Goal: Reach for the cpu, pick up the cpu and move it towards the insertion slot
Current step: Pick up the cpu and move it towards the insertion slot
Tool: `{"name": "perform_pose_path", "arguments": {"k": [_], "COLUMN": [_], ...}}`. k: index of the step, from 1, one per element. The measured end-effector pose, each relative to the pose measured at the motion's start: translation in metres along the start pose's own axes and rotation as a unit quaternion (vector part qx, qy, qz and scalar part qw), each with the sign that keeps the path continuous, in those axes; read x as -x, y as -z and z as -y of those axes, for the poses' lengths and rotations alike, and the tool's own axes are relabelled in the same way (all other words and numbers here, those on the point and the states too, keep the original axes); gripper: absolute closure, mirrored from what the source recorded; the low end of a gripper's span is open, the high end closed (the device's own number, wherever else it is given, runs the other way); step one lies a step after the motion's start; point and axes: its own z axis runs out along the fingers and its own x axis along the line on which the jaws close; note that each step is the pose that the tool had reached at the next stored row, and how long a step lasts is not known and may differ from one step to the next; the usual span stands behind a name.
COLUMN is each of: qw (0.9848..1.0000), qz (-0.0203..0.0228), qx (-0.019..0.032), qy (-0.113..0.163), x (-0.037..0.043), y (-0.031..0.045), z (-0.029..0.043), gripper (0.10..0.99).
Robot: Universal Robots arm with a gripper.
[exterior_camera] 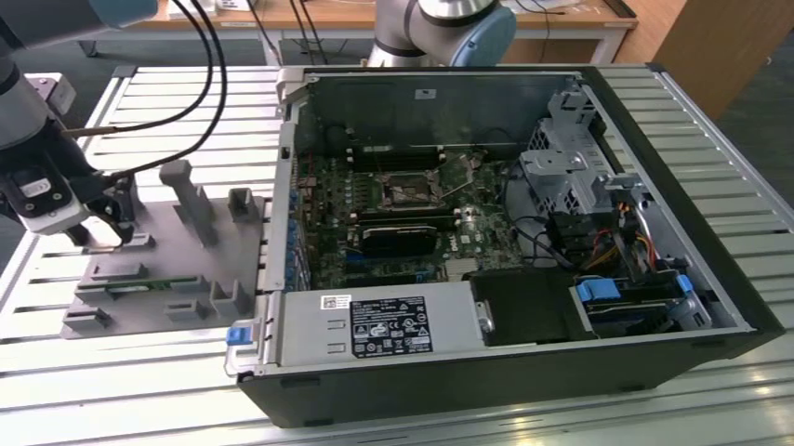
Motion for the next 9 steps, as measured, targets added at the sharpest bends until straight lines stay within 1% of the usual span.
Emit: {"name": "perform_pose_path", "arguments": {"k": [9], "qw": [1.0000], "qz": [-0.0001], "qx": [-0.0001], "qy": [0.000], "x": [-0.0001], "y": [0.0124], "z": [-0.0005], "gripper": [0.545]}}
